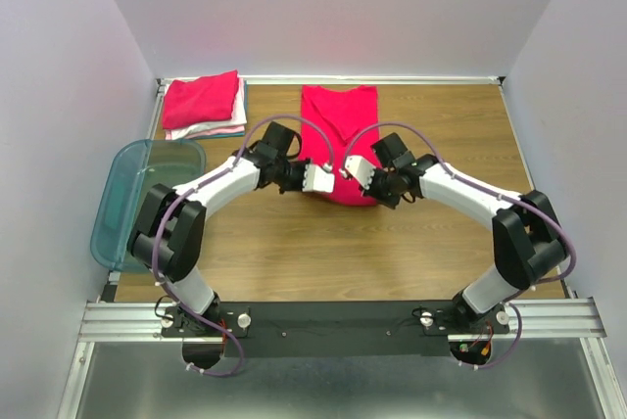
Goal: Fold and stack the t-shirts
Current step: Grab one side of the 2/3 rectangular tshirt with both arms
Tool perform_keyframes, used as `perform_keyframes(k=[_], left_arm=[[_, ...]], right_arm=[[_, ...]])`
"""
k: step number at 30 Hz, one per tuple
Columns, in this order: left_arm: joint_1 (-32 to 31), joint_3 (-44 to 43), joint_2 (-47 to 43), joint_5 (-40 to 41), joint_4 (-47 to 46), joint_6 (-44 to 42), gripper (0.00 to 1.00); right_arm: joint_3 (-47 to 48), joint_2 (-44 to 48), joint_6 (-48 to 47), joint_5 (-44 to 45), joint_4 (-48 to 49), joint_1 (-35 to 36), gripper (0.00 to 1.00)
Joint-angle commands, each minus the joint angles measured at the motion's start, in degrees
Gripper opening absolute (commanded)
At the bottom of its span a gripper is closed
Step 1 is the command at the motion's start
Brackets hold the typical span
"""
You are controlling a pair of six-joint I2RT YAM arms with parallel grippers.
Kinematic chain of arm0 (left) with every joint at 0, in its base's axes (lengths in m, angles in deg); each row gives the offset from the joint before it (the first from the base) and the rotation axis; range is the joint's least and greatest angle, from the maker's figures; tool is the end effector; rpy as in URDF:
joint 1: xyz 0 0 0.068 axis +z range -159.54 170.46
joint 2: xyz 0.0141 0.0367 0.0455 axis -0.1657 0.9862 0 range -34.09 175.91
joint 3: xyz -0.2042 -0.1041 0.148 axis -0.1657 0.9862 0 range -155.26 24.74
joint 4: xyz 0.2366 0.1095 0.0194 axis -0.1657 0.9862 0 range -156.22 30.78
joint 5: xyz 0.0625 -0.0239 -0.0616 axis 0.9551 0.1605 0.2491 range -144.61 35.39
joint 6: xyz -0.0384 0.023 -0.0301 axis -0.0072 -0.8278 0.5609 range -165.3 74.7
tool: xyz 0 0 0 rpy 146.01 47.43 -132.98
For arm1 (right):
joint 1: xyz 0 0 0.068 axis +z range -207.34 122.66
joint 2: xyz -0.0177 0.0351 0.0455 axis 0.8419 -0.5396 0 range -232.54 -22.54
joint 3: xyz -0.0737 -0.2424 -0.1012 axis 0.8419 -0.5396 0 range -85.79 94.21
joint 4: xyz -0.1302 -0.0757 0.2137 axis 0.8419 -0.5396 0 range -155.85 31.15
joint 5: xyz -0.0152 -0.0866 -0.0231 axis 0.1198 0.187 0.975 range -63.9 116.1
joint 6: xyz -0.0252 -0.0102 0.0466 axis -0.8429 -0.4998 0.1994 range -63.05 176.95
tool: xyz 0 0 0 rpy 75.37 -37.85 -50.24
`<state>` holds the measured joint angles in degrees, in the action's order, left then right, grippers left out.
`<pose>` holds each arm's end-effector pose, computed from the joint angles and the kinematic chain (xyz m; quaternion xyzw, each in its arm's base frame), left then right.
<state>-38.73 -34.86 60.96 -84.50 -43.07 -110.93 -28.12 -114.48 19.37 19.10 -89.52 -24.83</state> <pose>0.2814 -0.1777 0.1937 0.7320 0.5781 -0.1542 0.3259 0.2604 0.1711 0.1900 -0.5704 0.7901 0.0500 0.2189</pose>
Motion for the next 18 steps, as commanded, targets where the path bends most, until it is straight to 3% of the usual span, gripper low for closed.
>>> perform_keyframes(k=[1,7,13,18], left_arm=[[1.9,-7.2,-2.9,-5.0,4.5,3.0,0.0],[2.3,-10.8,-4.3,-4.4,6.5,3.3,0.0],[1.0,-10.5,-7.7,-5.0,14.3,-0.3,0.0],[-4.7,-6.4,-14.4,-5.4,22.4,-1.3,0.0]], right_arm=[[6.1,3.3,-1.3,0.9,-6.7,-1.8,0.01],[15.0,2.5,-2.8,-1.1,-13.2,-5.2,0.01],[13.5,7.2,-4.1,-4.4,-19.1,-5.2,0.0],[11.1,13.6,-5.9,-8.0,-28.5,-3.7,0.01]])
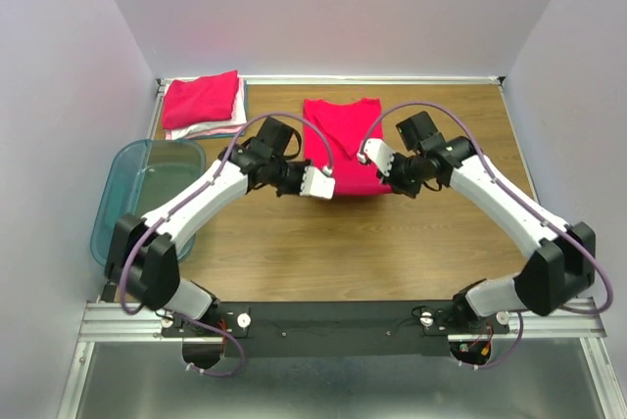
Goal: Fold and stack the t-shirts
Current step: Fold the long partially folded tshirt into a neat square
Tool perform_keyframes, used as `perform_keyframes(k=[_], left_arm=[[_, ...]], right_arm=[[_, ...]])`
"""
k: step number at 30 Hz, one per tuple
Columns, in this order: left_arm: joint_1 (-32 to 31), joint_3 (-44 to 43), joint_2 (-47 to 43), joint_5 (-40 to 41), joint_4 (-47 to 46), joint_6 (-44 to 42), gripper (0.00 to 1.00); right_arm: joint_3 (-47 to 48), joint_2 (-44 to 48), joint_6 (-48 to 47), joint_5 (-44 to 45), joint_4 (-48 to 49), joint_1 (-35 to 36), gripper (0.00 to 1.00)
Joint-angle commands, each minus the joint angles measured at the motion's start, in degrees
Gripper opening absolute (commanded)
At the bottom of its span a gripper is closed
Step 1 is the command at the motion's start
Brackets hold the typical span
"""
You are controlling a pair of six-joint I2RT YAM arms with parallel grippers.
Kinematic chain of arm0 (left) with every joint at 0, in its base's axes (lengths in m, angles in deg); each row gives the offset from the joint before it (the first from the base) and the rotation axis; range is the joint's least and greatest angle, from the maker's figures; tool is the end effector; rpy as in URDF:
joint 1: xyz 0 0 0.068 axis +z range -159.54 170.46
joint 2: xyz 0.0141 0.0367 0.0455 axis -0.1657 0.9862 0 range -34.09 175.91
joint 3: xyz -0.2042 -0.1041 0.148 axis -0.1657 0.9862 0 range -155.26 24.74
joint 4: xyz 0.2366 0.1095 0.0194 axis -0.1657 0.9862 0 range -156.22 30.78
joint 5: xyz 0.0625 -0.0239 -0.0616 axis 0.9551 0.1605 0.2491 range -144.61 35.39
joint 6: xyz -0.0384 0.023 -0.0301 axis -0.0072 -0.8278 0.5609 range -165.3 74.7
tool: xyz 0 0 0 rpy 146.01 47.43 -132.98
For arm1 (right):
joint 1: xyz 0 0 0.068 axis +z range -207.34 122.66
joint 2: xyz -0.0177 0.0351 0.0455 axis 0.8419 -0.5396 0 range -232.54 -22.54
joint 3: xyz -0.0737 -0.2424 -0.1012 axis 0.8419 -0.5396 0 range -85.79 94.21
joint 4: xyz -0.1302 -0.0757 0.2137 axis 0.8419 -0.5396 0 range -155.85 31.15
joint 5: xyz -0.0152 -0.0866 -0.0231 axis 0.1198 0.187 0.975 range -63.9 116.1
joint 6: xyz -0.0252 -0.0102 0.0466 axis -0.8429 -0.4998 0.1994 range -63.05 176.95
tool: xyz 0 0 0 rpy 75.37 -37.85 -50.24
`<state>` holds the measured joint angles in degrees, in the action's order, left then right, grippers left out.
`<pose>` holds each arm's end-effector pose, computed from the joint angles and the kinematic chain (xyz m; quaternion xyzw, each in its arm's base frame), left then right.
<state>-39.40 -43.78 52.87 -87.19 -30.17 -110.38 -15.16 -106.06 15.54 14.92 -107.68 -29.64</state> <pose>0.2660 -0.1750 0.2719 0.7315 0.5549 -0.1662 0.3598 0.2571 0.1428 0.2837 -0.5671 0.7813 0.0648 0.2526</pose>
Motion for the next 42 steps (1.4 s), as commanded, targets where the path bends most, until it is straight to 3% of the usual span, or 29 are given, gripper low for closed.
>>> perform_keyframes(k=[1,8,13,21,25,33,42], left_arm=[[-4.9,4.1,-7.3,-2.9,10.3,-1.5,0.0],[-11.1,7.3,-17.2,-5.9,15.5,4.6,0.0],[-10.7,6.1,-17.7,-4.3,14.2,6.1,0.0],[0.1,-1.4,-3.8,-5.9,12.5,0.0,0.0],[4.5,-9.2,3.1,-6.5,12.4,-2.1,0.0],[8.4,-22.4,20.5,-6.2,10.8,-2.8,0.0],[9.7,-26.1,33.8,-3.2,5.3,1.3,0.0]], right_arm=[[-2.4,7.7,-2.1,-4.5,-11.3,1.7,0.01],[-2.6,14.5,-1.7,-8.0,-21.3,2.4,0.01],[2.0,10.1,-1.1,-8.8,-23.3,2.4,0.01],[10.0,-2.5,-7.9,-7.3,-18.1,-1.9,0.01],[15.2,-10.0,-11.7,-8.2,-16.9,-5.8,0.01],[28.5,-29.5,-15.2,-10.3,-14.9,-10.3,0.01],[36.2,-45.0,-11.5,-12.0,-10.2,-11.0,0.01]])
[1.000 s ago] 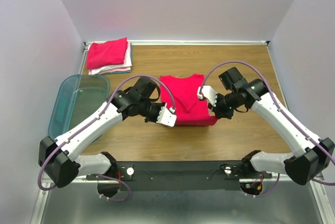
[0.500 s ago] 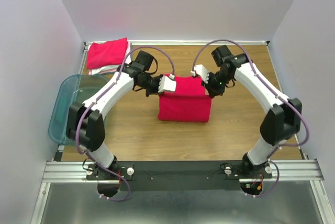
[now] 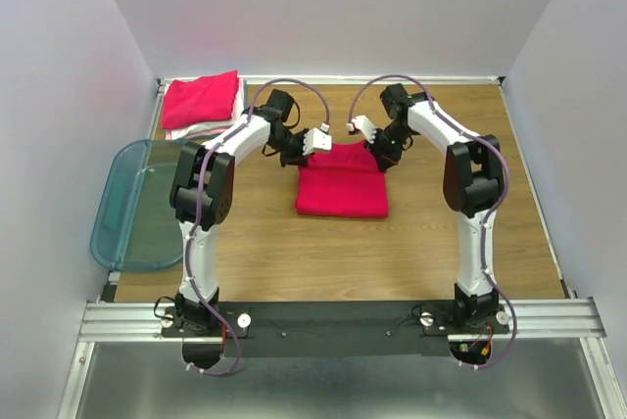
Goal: Fold and stack the t-shirts
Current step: Fold the long partially folded tshirt into a neat square
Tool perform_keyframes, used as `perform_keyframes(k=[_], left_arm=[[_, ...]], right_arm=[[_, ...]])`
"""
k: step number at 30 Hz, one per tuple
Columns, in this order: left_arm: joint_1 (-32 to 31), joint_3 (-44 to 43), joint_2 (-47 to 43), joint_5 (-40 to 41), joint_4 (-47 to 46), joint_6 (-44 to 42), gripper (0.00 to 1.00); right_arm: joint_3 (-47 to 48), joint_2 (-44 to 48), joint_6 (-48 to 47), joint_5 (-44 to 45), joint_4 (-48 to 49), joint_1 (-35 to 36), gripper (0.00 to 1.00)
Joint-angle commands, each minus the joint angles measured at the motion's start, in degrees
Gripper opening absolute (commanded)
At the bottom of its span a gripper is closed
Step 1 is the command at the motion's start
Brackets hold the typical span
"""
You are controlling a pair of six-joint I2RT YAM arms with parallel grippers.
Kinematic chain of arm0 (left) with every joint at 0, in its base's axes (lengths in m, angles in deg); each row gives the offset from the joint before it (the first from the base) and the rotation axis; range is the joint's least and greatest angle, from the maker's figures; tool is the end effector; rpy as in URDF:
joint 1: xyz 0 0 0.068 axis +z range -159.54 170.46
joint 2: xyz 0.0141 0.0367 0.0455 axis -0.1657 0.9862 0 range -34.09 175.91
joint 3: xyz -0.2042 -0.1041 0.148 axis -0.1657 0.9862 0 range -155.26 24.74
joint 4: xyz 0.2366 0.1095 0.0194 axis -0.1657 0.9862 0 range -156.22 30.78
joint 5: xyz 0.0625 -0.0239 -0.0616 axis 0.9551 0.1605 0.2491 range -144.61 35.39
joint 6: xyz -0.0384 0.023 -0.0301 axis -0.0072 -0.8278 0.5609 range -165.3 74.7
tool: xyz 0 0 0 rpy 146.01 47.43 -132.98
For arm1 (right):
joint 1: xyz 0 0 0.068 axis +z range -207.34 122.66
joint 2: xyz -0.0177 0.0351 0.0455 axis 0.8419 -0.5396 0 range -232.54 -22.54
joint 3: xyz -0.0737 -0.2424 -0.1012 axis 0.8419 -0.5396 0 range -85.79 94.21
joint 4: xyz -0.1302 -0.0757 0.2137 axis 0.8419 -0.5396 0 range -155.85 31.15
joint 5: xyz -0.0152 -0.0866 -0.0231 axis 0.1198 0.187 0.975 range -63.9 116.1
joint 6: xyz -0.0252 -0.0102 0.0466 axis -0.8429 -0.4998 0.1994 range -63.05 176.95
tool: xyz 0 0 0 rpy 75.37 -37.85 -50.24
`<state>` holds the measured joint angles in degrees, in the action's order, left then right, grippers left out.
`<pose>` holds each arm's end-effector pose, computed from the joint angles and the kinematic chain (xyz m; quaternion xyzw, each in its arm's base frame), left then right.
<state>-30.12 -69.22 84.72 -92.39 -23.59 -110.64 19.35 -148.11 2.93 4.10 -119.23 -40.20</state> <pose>0.3985 -0.1731 0.2019 0.6786 0.6360 -0.2234 0.2917 0.4177 0.1428 0.1933 -0.5818 0.7869 0.1556 0.1347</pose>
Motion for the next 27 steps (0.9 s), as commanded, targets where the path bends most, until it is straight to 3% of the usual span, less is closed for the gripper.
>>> perform_keyframes(k=[1,6,10,16,21,22,23,25,26,27], left_arm=[[0.5,-0.1,2.3,2.4,-1.7,1.8,0.0],[0.1,3.0,1.6,2.1,-4.0,3.7,0.0],[-2.5,11.3,-2.4,-0.3,-4.9,4.3,0.0],[-6.4,26.3,-14.0,-4.0,-6.8,7.1,0.0],[-10.1,34.3,-24.7,-5.9,-7.2,9.9,0.0],[-11.1,35.4,-25.7,-5.7,-7.1,10.2,0.08],[-11.2,35.5,-26.6,-5.5,-7.1,10.9,0.17],[-11.2,34.0,-28.7,-6.2,-5.9,12.1,0.37],[-11.2,33.2,-29.4,-6.3,-5.5,12.4,0.42],[-11.3,32.4,-30.7,-6.4,-5.5,13.5,0.44]], right_arm=[[1.6,-3.9,1.5,-1.6,1.4,-0.4,0.01],[-6.0,-2.2,3.2,-3.4,2.7,-0.3,0.0],[-15.6,3.6,5.1,-4.3,5.4,0.8,0.01],[-31.8,17.9,7.9,-7.9,6.9,2.7,0.01],[-38.7,28.4,13.6,-11.6,6.3,3.6,0.04],[-39.4,31.1,14.2,-12.4,5.7,4.1,0.06],[-39.7,32.3,14.8,-13.3,4.6,4.2,0.14],[-40.5,34.0,18.1,-13.9,4.0,4.2,0.39],[-40.3,35.3,20.0,-13.3,3.6,4.2,0.54],[-39.4,35.8,21.1,-12.5,3.6,4.2,0.59]])
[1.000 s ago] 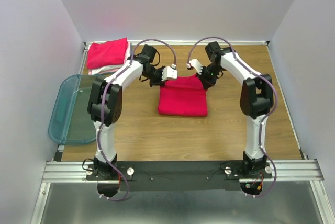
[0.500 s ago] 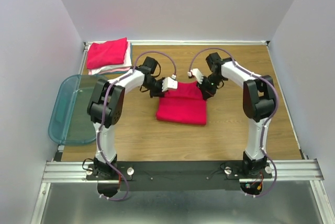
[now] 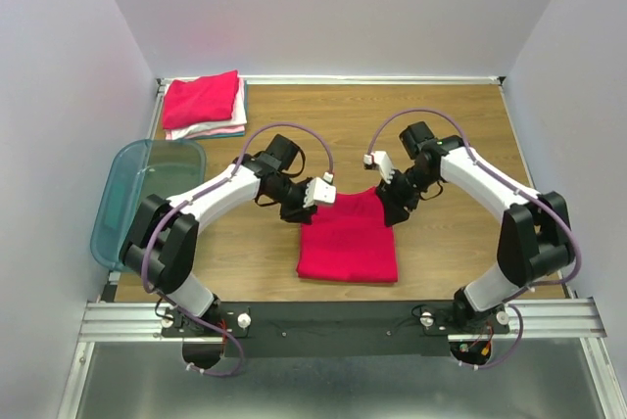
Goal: Fold and stack the t-shirts
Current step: Fold the long partially folded tshirt into a neat square, then smooth out wrinkles on the folded tshirt
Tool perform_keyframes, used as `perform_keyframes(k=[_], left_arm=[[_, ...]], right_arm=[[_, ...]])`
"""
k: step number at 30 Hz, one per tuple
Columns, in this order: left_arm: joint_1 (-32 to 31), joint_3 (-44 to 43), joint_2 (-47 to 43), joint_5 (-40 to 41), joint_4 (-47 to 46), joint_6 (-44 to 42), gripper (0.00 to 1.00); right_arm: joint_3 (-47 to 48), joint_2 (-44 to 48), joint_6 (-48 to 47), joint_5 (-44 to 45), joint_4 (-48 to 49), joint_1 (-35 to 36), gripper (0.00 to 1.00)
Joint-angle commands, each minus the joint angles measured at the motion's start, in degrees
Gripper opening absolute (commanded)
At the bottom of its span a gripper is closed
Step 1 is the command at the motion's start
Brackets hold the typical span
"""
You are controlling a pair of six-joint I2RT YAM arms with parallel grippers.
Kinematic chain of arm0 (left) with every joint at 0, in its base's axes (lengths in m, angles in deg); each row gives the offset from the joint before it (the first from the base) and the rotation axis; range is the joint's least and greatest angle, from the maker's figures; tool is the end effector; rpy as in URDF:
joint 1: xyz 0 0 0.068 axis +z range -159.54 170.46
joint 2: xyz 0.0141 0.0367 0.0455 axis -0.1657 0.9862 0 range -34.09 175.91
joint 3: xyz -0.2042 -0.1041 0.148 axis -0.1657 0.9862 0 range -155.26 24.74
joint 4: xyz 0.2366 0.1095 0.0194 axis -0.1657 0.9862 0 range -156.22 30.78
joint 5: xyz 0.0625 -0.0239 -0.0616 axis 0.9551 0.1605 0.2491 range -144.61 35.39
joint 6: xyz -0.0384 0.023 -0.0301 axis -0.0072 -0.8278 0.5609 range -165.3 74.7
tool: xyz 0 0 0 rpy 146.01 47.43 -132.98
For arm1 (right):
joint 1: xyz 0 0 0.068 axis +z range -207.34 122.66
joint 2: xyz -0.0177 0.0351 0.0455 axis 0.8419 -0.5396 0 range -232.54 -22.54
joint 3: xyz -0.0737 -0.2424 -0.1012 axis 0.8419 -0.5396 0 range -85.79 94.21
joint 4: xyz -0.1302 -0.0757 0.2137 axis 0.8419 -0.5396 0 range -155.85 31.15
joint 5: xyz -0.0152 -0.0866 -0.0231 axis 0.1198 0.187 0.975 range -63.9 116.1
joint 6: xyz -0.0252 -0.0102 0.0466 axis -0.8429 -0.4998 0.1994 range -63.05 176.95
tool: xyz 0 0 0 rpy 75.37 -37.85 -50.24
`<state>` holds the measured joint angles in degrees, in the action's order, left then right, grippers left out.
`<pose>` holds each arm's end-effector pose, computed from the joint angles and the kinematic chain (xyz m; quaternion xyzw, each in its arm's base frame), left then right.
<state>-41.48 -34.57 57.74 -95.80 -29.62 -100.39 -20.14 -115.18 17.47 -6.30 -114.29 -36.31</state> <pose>0.2448 -0.1805 0.2021 0.6801 0.6237 -0.3050 0.2355 0.2652 0.1224 0.2164 -0.4987 0.8184 0.2647 0.1071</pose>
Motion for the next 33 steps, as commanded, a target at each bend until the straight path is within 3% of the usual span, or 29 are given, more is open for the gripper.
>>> perform_keyframes(k=[1,7,10,13,15,20,33], left_arm=[[0.0,-3.8,-4.5,-3.5,0.4,3.6,0.45],[-5.1,-8.8,-2.8,-3.2,-2.1,7.6,0.46],[-7.2,-10.0,0.9,-2.2,-4.6,10.1,0.46],[-8.0,-10.2,4.8,-1.4,-9.3,13.3,0.46],[-8.6,-10.7,6.9,-1.2,-10.1,14.0,0.46],[-9.4,-13.4,12.8,-1.2,-10.1,15.7,0.46],[-9.5,-14.0,19.4,-1.9,-10.5,14.8,0.43]], right_arm=[[1.0,3.2,7.2,-1.6,-1.2,0.2,0.6],[12.7,-5.3,12.5,-7.0,-1.2,-2.9,0.57],[18.4,-12.6,16.4,-12.8,-1.2,-6.0,0.49],[24.5,-17.7,20.5,-17.1,-0.9,-6.8,0.33],[25.9,-20.0,22.1,-18.6,-0.5,-6.8,0.3],[25.6,-24.8,24.5,-25.9,-0.6,-6.8,0.24],[23.0,-27.6,22.3,-28.0,-0.6,-6.8,0.23]])
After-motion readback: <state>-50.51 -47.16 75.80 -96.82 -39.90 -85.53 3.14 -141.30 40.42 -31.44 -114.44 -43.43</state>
